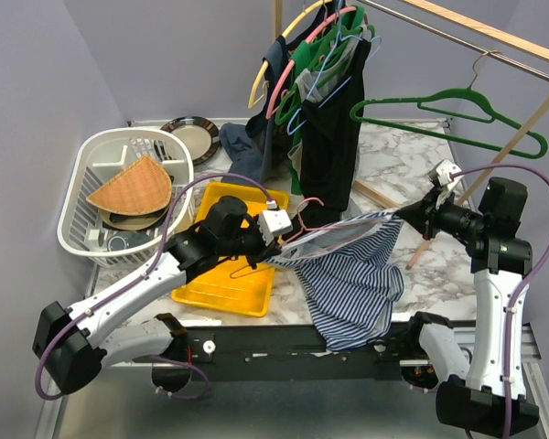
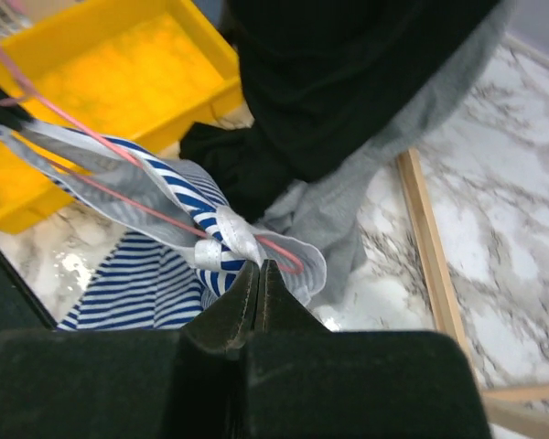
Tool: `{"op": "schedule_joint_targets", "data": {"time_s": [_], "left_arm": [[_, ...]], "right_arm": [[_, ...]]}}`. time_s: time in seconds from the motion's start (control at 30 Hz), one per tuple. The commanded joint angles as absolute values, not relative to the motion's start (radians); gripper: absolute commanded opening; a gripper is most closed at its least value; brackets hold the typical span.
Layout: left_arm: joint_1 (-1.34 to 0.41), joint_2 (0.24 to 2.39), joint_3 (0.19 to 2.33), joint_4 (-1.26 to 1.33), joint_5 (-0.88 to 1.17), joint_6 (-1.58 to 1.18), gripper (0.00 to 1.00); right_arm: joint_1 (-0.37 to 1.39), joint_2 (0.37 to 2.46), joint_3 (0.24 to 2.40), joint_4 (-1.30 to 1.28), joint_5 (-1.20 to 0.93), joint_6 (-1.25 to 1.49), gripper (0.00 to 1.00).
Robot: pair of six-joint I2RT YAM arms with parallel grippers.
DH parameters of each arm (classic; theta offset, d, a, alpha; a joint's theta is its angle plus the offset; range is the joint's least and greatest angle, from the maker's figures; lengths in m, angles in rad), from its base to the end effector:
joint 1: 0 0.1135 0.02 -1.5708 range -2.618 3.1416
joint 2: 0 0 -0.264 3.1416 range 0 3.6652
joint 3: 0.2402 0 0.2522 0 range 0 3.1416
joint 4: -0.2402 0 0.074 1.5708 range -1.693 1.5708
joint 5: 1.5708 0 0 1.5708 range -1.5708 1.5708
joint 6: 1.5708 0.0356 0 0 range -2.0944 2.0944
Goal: Place the tank top on the hanger
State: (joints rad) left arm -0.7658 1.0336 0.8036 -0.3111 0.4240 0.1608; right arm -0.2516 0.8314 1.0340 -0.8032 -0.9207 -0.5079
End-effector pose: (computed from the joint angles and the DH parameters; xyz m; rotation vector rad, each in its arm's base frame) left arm 0.1544 -0.1688 0.2881 1.1937 1.8043 -0.8032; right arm 0.1512 -0.0096 0.3626 -0.7311 1.8104 0.5009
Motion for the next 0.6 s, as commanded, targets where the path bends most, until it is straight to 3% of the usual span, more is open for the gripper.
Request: {"op": "schedule_joint_targets", "data": {"time_s": [0.0,0.17,0.2,0.27,0.3,0.4,0.43,0.57], "left_arm": [[-0.764,1.084,0.891,-0.33,0.449,0.155,0.0],[-0.776,1.1,0.983,-0.333,0.472,0.146,0.0],[-0.778,1.095,0.997,-0.337,0.472,0.149,0.0],[-0.778,1.079,1.034,-0.376,0.45,0.158,0.0],[-0.778,1.069,1.046,-0.396,0.44,0.169,0.0],[-0.776,1.051,1.091,-0.484,0.367,0.178,0.0],[-0.776,1.048,1.112,-0.509,0.35,0.176,0.0],[-0.776,1.04,1.16,-0.601,0.272,0.144,0.0]], "right_arm": [[-0.255,0.818,1.094,-0.891,-1.121,-0.519,0.0],[-0.167,0.805,1.045,-0.868,-1.079,-0.485,0.01],[-0.163,0.802,1.042,-0.871,-1.057,-0.492,0.18],[-0.163,0.787,1.061,-0.865,-0.947,-0.492,0.37],[-0.163,0.778,1.075,-0.858,-0.898,-0.467,0.56],[-0.164,0.714,1.092,-0.801,-0.775,-0.416,0.8],[-0.164,0.7,1.094,-0.789,-0.766,-0.401,0.84],[-0.178,0.672,1.095,-0.755,-0.736,-0.351,0.86]]}}
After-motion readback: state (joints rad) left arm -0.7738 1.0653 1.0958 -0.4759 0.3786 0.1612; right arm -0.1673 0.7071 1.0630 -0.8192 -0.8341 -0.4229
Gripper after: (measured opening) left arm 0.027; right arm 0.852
